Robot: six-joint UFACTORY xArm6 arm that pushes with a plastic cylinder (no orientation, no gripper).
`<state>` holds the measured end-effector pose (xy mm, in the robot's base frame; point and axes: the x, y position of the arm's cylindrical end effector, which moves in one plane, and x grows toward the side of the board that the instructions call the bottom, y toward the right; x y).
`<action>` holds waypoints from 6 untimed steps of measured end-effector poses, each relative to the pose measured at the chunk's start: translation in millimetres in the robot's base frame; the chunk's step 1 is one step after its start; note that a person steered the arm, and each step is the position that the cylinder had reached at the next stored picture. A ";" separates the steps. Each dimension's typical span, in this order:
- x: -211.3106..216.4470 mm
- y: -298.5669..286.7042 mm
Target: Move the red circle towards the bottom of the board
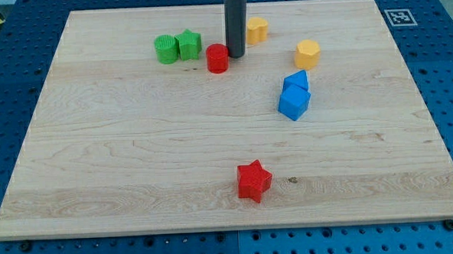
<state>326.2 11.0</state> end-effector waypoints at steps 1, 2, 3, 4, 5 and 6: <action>-0.4 -36.3; 2.4 -46.5; 2.4 -72.4; 10.2 -91.1; 33.0 -80.7; 34.6 -71.5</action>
<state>360.8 -60.5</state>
